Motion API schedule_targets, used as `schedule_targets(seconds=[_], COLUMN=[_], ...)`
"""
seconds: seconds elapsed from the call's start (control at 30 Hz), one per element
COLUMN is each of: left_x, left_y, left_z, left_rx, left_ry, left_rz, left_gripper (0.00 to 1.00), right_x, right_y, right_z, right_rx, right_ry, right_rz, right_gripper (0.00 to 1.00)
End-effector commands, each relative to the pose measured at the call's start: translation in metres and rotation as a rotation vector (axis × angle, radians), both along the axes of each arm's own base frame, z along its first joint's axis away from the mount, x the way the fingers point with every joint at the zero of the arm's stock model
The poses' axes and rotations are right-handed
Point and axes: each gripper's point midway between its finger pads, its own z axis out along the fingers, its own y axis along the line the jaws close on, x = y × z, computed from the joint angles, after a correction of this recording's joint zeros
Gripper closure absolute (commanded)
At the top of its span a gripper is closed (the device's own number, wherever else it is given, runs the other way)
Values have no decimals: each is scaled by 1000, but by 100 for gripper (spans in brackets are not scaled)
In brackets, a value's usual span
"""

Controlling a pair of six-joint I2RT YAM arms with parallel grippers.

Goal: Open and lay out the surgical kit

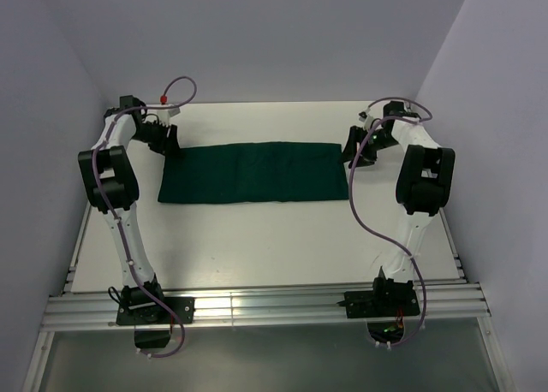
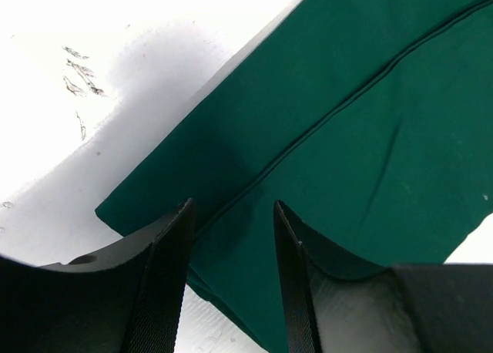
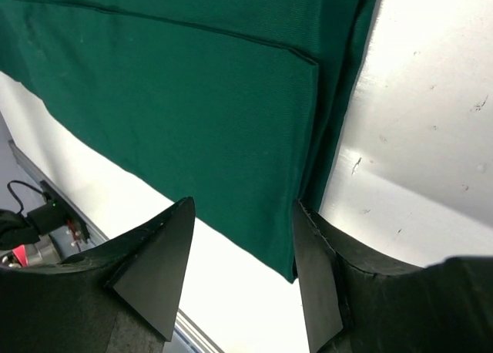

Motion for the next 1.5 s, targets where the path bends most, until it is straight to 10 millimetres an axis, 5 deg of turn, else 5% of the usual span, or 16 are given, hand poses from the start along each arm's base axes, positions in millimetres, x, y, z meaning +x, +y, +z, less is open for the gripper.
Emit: schedule_targets(seconds=[0.0,0.4,0.53,0.9,1.13,1.47], left_x=[6,8,2,-31,-35,-68], left_y=[1,11,13,3,2,-11], left_z=[2,-12,-13,28,53,95], left_rx=[5,39,34,-11,13,47], left_ry=[-51,-37,-15,-37,-126,-269], left_rz=[-25,16,-6,-110,-146,-292], left_gripper=[50,47,58,99,100,100], right_x=[9,12,12,23,32,40], right_y=[-1,2,2,4,7,12], right_z=[26,31,33,41,42,50], right_rx=[14,36,35,45,27,-12], right_ry=[-66,-76,-83,-115,-141,-190], right_rz=[19,32,38,50,71,113], right_gripper=[39,37,37,37,40,41])
